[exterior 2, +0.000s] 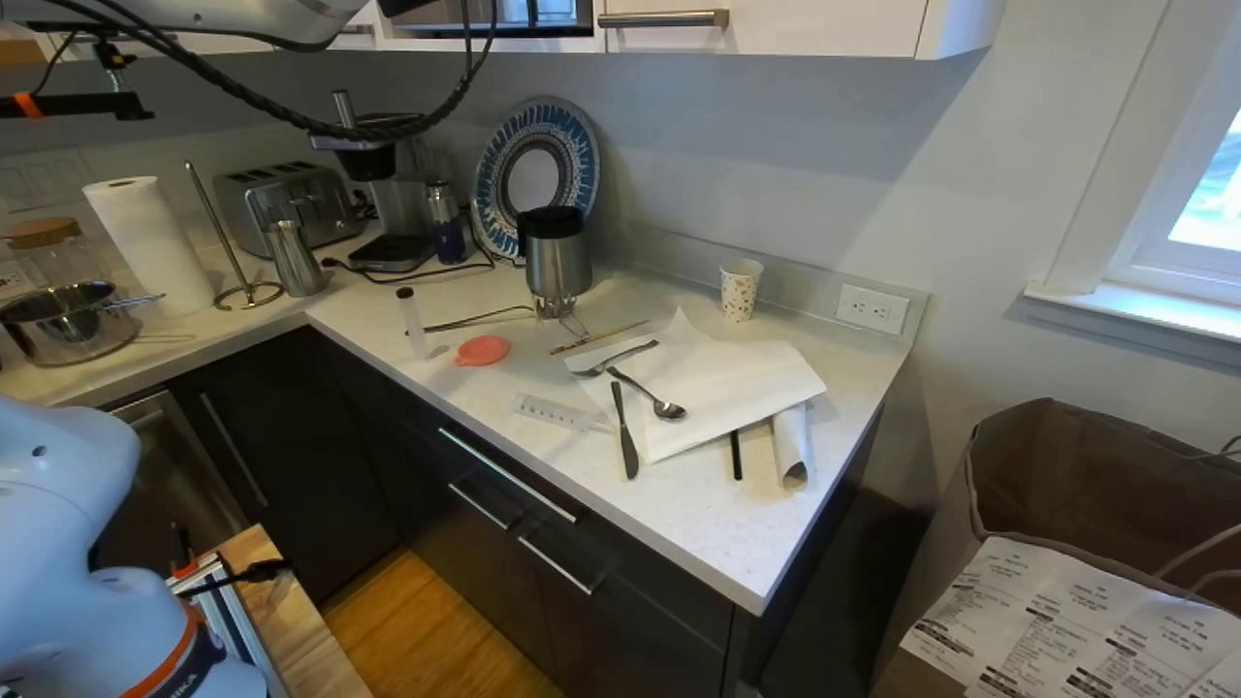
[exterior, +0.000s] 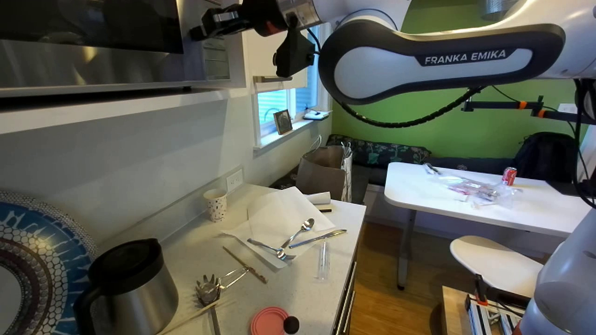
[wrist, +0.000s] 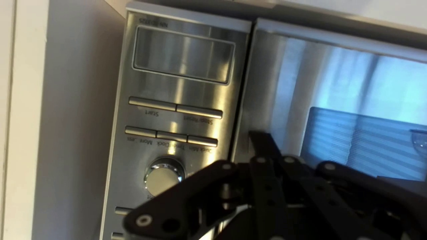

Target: Shut the microwave door

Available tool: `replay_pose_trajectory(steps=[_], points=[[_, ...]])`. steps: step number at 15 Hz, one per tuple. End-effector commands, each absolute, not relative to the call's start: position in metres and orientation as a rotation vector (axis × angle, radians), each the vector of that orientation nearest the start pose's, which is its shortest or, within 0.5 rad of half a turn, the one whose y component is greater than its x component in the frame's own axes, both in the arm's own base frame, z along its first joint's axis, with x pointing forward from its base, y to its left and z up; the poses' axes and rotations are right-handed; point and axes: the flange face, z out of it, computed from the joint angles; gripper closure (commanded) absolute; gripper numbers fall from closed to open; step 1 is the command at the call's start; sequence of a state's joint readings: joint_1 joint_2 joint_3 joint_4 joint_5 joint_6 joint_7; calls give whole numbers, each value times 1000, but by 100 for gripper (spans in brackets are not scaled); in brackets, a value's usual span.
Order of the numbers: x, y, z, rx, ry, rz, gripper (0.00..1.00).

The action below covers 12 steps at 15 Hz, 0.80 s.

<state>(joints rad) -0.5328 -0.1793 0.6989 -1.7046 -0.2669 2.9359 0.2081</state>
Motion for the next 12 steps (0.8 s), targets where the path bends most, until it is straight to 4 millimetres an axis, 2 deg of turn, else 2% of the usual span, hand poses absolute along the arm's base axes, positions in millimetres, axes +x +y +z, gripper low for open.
replay_pose_trajectory(steps=[1,5,6,12], points=[[543,150,808,-2442,-327,-2040,100],[544,149,811,-2455,-305,-2028,100],[529,157,803,-2479,-315,-2018,99],[538,150,809,-2462,-302,-2020,99]])
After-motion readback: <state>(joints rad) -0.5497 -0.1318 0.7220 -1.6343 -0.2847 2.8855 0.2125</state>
